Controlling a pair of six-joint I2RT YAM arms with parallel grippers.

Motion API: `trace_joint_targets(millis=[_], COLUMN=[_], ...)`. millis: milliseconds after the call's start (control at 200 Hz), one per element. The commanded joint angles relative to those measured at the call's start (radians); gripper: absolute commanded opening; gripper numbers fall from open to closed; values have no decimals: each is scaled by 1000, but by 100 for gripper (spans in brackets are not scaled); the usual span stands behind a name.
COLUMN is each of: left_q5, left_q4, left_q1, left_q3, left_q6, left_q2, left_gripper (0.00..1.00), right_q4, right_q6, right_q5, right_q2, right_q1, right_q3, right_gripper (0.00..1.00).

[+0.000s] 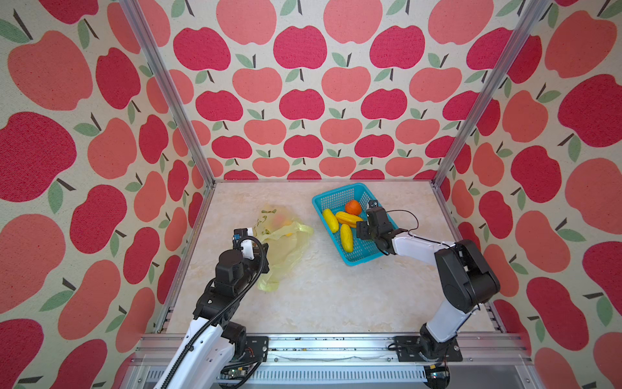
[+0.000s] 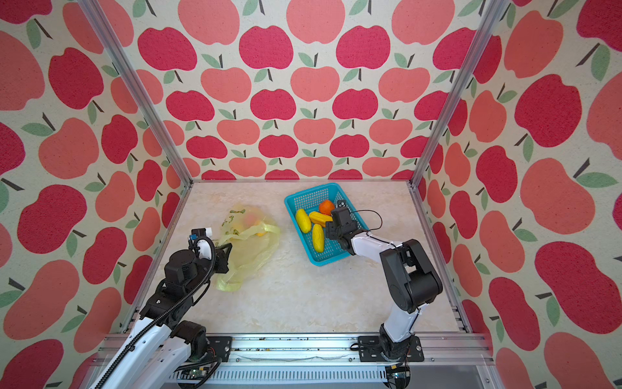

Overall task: Untie the knot of the plastic bag and take out the fruit
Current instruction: Place the fruit in the basket.

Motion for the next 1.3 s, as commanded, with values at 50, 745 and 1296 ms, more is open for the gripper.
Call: trace_joint_targets(millis=[50, 745, 1296], left_q5=[15, 16, 97], left_q4=[7, 10, 56], left_q1=[7, 9, 8], left_q3=[14, 9, -2], left_q6=[-10, -14, -15], left_q2=[3, -7, -42], left_gripper=[0, 0, 0], right_q4=[38, 389, 300], right_q6=[1, -375, -216], right_q5=[38, 53, -22], right_q2=[-169, -167, 355], right_q1=[27, 655, 615], right_q3=[-84, -76, 324], right_gripper=[92, 39, 35])
